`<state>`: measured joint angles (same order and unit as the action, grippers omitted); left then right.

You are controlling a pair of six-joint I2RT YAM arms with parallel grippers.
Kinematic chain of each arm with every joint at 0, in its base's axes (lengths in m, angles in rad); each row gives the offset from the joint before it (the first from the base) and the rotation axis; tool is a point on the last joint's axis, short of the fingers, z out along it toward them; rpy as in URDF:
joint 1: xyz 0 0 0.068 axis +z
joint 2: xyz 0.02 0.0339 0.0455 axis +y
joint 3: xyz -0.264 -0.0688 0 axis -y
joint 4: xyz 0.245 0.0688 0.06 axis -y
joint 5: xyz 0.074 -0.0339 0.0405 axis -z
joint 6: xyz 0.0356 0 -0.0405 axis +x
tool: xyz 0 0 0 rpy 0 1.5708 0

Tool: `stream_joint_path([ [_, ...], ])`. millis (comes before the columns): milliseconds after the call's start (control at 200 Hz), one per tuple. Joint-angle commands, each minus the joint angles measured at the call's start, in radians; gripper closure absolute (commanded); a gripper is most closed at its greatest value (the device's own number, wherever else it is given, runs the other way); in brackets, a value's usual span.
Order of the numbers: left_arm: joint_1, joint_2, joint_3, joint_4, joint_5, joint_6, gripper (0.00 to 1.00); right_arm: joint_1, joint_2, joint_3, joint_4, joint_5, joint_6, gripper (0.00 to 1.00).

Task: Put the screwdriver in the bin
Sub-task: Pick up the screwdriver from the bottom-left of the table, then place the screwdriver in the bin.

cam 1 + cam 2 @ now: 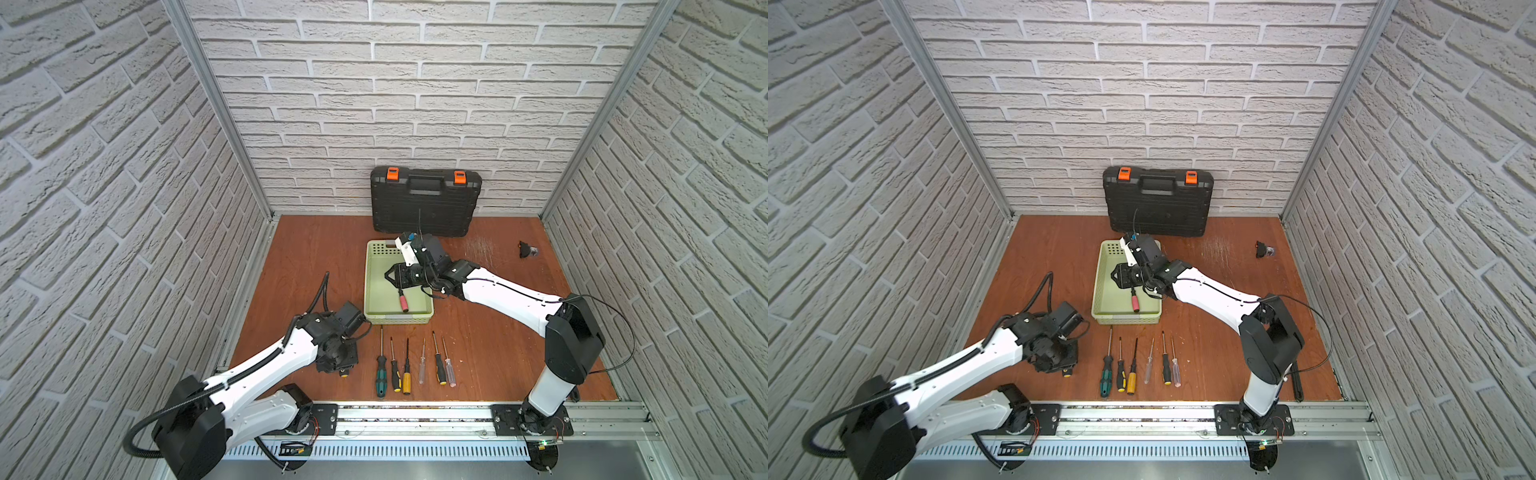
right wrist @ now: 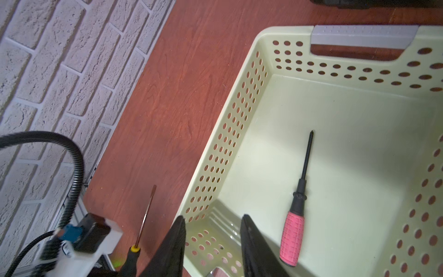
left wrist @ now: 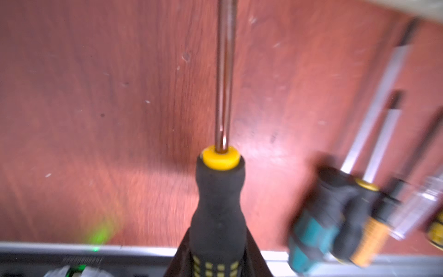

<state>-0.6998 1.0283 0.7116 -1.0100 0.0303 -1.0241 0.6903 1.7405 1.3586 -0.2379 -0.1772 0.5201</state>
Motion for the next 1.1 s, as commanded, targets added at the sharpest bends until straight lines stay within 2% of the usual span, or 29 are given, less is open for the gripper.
stream_joint_path([
  [0, 0.061, -0.066, 0.107, -0.138, -0.006, 0.033, 1.00, 0.003, -0.029, 0.025, 0.037, 0.021, -0.018, 0.60],
  [155, 0.155, 0.004, 0.283, -0.072, 0.037, 0.149, 1.00, 0.000, -0.063, 0.015, 0.008, 0.045, -0.043, 0.60],
  [340, 0.186, 0.280, 0.511, 0.072, 0.060, 0.280, 1.00, 0.000, -0.116, -0.036, 0.014, 0.053, -0.026, 0.60],
  [520, 0.181, 0.521, 0.697, 0.129, 0.119, 0.339, 1.00, -0.006, -0.195, -0.096, -0.032, 0.106, -0.031, 0.60],
  [650, 0.178, 0.648, 0.770, 0.148, 0.150, 0.368, 1.00, -0.006, -0.287, -0.182, -0.087, 0.173, -0.025, 0.60],
  [855, 0.149, 0.809, 0.835, 0.165, 0.185, 0.377, 1.00, -0.009, -0.408, -0.313, -0.115, 0.201, 0.002, 0.60],
  [1095, 0.140, 0.942, 0.872, 0.187, 0.185, 0.357, 1.00, -0.009, -0.465, -0.343, -0.139, 0.228, -0.002, 0.60],
])
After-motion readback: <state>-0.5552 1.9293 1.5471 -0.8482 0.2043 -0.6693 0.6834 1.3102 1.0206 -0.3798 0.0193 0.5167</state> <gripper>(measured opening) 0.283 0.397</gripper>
